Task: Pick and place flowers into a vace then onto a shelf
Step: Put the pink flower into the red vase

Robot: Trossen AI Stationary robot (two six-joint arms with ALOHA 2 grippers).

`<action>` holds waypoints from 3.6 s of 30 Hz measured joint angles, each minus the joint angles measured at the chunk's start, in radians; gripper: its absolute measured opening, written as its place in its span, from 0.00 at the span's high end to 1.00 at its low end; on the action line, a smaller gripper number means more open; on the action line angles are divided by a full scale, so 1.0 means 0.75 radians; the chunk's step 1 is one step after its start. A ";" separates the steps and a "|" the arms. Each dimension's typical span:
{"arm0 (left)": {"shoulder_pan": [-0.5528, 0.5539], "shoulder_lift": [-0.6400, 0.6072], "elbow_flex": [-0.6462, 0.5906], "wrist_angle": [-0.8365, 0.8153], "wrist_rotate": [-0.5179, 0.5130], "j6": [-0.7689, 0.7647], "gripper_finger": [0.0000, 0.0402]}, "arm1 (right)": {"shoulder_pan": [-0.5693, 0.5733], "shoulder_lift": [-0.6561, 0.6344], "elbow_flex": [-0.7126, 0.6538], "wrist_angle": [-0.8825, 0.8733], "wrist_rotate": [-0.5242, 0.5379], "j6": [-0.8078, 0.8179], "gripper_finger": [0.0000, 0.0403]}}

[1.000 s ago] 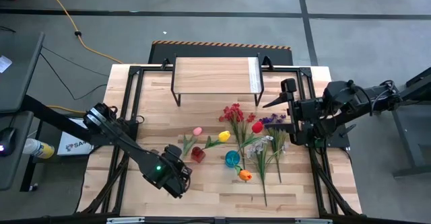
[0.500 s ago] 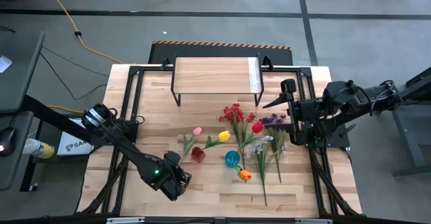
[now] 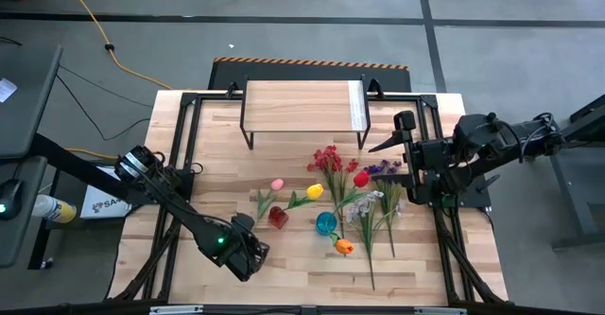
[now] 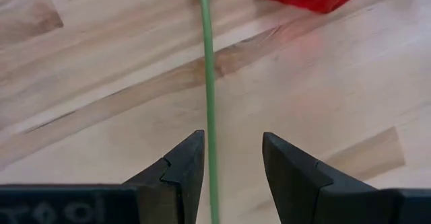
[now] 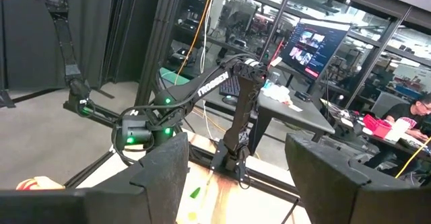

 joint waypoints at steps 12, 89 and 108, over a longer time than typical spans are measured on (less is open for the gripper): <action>0.136 0.000 0.000 -0.082 -0.036 0.139 0.54 | 0.000 0.000 0.000 0.000 0.001 0.036 0.41; -0.193 -0.061 0.603 -1.005 -0.505 -0.476 0.92 | -0.001 0.001 0.000 -0.001 0.025 0.030 0.41; -0.193 -0.062 0.876 -1.005 -1.256 0.098 0.92 | 0.000 0.001 0.000 -0.003 0.023 0.030 0.41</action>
